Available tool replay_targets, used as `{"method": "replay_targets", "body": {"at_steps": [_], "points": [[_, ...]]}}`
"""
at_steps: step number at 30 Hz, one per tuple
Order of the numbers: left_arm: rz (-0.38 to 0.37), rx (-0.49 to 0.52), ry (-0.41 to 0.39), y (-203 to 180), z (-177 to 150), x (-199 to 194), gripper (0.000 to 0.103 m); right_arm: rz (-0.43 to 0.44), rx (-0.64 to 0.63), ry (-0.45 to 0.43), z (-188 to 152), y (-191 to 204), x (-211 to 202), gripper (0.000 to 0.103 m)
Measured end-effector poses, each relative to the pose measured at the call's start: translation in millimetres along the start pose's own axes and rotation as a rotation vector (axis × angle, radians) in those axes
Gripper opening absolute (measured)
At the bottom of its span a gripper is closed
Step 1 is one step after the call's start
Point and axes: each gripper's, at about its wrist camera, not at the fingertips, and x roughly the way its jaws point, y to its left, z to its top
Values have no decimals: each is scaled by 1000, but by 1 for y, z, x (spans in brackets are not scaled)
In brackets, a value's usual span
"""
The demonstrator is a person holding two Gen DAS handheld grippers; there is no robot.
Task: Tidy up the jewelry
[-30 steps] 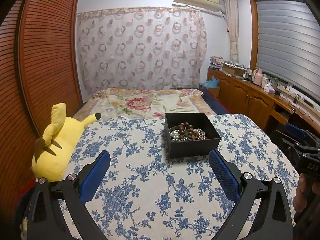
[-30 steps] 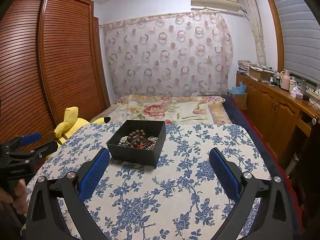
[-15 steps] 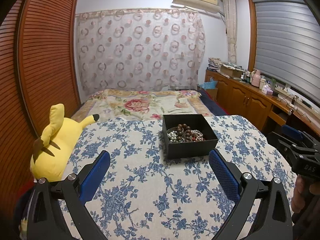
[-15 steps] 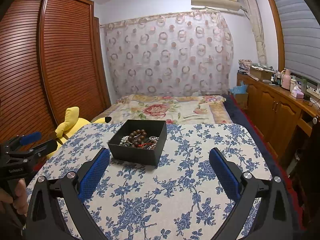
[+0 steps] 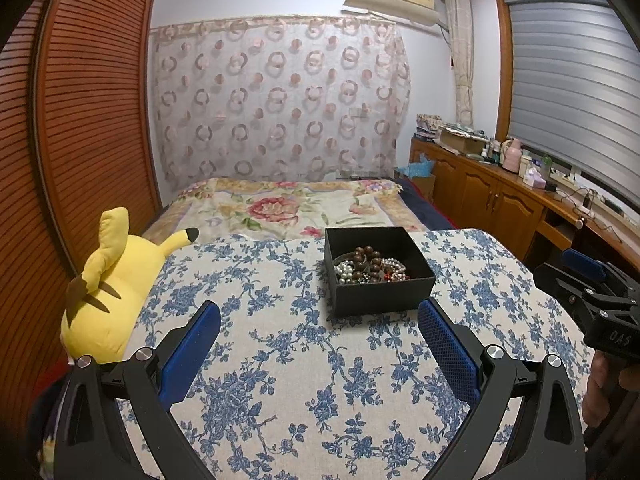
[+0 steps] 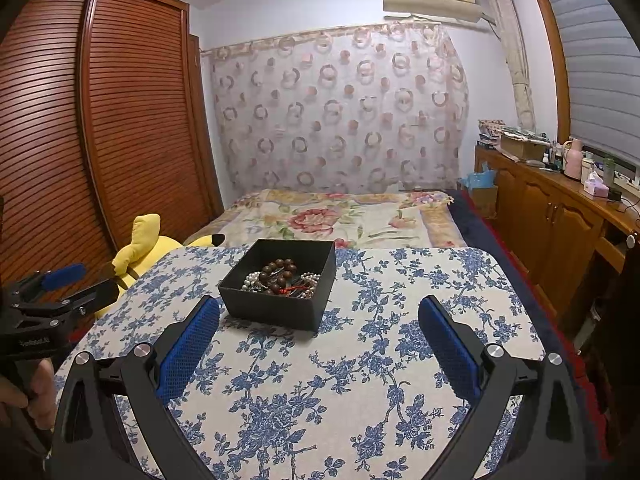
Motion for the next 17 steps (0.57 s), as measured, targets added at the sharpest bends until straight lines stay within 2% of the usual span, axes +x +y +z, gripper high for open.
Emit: {"method": "replay_targets", "body": {"at_steps": [17], "points": [[0, -2, 0, 1, -1, 0, 95, 0, 1, 0, 0, 1, 0, 100]]}}
